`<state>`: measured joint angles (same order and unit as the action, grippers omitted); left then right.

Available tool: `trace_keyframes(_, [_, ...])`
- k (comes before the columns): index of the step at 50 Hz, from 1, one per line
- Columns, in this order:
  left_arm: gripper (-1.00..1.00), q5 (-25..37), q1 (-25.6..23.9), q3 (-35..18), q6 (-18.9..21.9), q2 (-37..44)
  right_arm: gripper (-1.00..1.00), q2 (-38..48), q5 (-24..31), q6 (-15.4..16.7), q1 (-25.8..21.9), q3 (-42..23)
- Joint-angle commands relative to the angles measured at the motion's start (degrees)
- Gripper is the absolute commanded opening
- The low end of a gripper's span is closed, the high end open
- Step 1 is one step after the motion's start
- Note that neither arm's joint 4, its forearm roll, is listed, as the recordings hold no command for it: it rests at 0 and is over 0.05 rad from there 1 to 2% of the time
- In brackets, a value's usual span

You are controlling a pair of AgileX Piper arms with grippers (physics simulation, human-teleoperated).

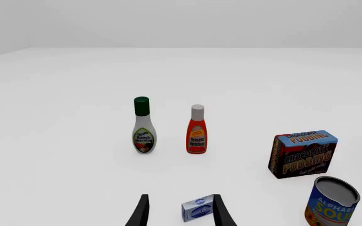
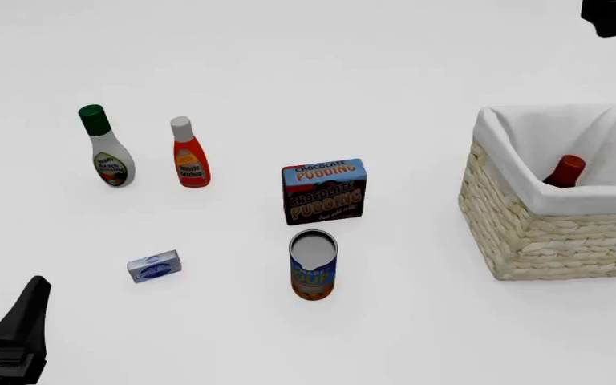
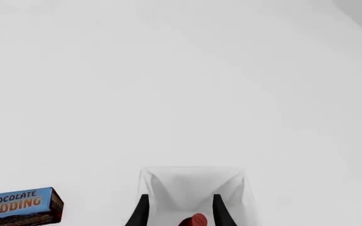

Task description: Pick the bbq sauce and place it in the basket.

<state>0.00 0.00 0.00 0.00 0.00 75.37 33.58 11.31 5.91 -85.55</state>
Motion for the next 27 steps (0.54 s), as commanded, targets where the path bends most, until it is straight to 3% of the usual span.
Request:
trace_keyframes(1, [1.00, 0.0, 0.0, 0.0, 0.0, 0.0, 1.00, -3.4, 0.7, -0.5, -0.6, -0.3])
trace_keyframes(27, [1.00, 0.0, 0.0, 0.0, 0.0, 0.0, 1.00, -12.5, 0.4, -4.9, 2.9, 3.8])
